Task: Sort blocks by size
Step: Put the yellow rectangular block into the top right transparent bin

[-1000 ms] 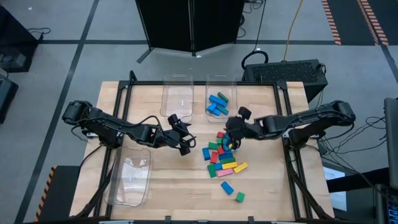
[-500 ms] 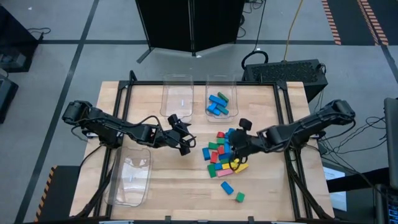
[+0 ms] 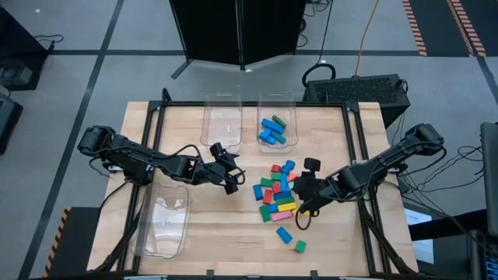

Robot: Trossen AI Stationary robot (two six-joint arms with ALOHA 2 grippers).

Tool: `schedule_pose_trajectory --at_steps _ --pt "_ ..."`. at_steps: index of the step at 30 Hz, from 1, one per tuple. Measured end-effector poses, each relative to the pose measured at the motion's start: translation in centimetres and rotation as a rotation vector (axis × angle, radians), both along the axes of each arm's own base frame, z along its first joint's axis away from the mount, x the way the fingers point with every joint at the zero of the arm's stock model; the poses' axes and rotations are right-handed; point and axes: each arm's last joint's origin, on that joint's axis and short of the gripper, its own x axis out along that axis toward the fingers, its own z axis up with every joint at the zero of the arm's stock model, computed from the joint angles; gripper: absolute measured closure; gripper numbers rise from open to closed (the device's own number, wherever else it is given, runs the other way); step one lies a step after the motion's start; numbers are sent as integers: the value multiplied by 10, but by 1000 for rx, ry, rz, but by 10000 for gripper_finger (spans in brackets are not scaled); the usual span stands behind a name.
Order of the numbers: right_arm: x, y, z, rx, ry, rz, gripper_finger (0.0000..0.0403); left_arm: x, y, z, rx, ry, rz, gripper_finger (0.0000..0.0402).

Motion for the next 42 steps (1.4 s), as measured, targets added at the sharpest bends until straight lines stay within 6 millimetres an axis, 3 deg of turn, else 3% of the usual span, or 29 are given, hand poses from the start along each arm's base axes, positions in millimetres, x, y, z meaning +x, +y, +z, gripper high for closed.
schedule_pose_trajectory --at_steps 9,19,30,35,42 --pt "2 7 -2 15 80 246 283 1 0 1 -2 -16 0 104" --pt "5 4 -1 38 39 174 283 2 0 2 -4 -28 0 104" --pt "-3 -15 -10 91 231 113 264 1 0 2 2 -23 -4 104" --pt "-6 -15 -32 210 266 185 235 1 0 2 1 -22 -4 104" --pt "-18 -14 -62 247 294 187 218 1 0 2 1 -22 -5 104"
